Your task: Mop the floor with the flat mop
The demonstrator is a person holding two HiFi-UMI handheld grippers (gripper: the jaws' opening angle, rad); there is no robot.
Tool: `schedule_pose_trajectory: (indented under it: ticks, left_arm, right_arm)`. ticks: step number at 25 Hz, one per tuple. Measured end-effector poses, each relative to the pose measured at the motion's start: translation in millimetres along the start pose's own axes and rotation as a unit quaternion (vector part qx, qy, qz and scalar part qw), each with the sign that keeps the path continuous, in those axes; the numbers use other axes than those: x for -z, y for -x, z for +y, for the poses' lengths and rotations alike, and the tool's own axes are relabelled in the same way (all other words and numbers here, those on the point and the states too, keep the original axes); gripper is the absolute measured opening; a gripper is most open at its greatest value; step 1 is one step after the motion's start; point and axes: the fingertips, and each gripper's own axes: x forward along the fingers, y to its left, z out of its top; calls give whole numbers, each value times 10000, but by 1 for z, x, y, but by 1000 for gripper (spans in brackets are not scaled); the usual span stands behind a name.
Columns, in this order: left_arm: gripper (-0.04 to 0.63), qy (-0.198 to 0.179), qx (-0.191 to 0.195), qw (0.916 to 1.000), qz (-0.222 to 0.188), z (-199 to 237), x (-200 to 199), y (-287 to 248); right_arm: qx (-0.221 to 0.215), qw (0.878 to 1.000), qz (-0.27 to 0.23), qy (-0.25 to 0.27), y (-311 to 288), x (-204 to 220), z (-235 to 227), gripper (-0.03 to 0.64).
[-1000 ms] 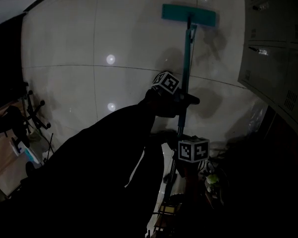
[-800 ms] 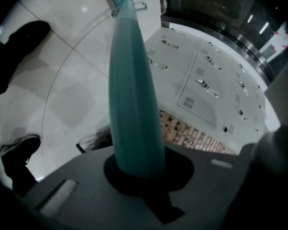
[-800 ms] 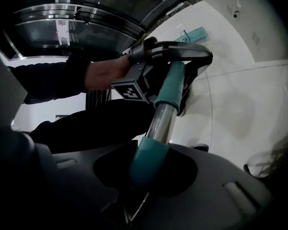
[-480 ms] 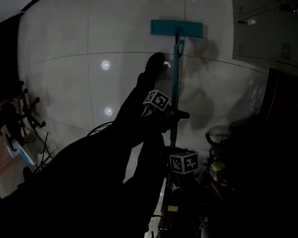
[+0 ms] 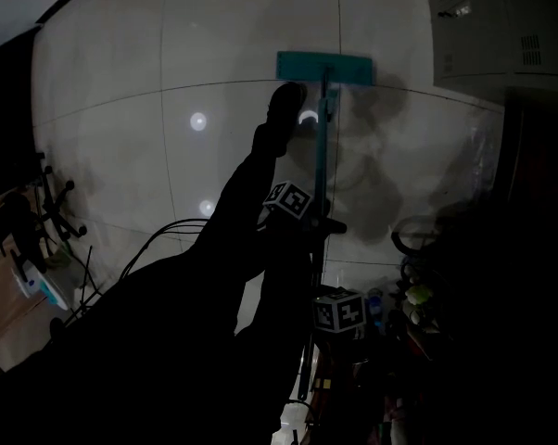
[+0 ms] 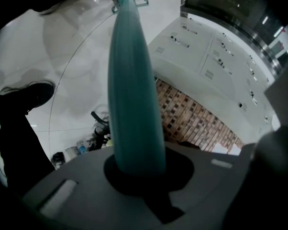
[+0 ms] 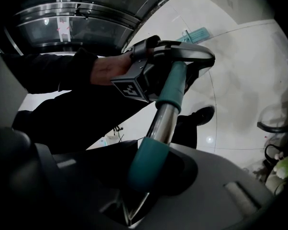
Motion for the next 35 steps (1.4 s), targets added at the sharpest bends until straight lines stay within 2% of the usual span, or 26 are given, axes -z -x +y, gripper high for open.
schedule_pose_trajectory:
  ticks: [6,13,18,24,30,35]
  left_arm:
    - [21,77,20,9999,-65,-3,-17,9]
    - [21,86,113,9999,-48,-40,-76,39]
    - [21,122,123,9998,-92,-81,-136,66]
    - [18,69,201,9997,-115,-138,-232,107]
    - [18,-102,253,9996,-96,-194,-332,126]
    - [21,-316,322,9989,-100,-232,-403,136]
  right_arm:
    - [33,10000,84,-10,-3,-18,1,114]
    - [41,10000,74,-35,1,-91,15,114]
    - [-63,9999,77,-139,12,-167,32,114]
    - [18,9999,45,-110,18,-279,40,114]
    - [42,9996,-188,-197,32,-394,39,112]
    - [150,9993,-305,-129,43,-472,31,112]
